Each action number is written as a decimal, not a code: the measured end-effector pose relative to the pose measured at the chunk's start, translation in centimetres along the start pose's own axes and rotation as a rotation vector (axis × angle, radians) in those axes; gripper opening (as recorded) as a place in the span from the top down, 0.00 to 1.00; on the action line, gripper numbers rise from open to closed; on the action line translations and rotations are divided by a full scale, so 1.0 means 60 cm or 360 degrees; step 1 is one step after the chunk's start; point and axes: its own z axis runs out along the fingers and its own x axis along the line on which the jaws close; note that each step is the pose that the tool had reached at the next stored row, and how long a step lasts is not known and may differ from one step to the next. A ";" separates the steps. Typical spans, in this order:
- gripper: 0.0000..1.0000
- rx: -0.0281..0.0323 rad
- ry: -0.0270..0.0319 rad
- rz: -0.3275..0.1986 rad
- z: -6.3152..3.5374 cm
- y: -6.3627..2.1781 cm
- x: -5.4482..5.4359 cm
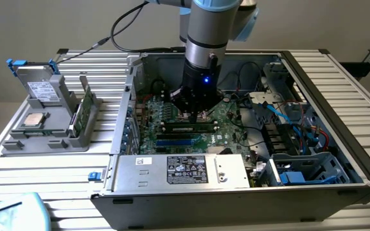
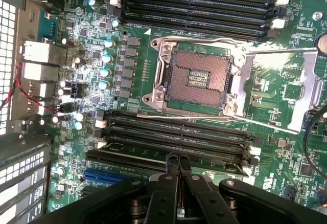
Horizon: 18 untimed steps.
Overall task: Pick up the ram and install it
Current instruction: 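Press down the ram until it locks into place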
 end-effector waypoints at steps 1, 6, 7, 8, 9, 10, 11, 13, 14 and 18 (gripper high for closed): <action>0.89 0.00020 -0.00009 0.0008 0.000 0.000 0.000; 0.89 0.00061 -0.00062 0.0049 0.000 0.000 0.001; 0.89 0.00058 -0.00073 0.0058 0.000 0.000 0.002; 0.89 0.00053 -0.00081 0.0066 0.000 0.000 0.002; 0.89 0.00051 -0.00084 0.0073 0.000 0.000 0.003; 0.89 0.00050 -0.00085 0.0081 0.000 0.000 0.003; 0.89 0.00045 -0.00086 0.0087 0.000 0.001 0.004; 0.89 0.00037 -0.00089 0.0098 0.000 0.001 0.006; 0.89 0.00034 -0.00089 0.0102 0.000 0.001 0.007; 0.89 0.00030 -0.00091 0.0109 -0.003 0.001 0.012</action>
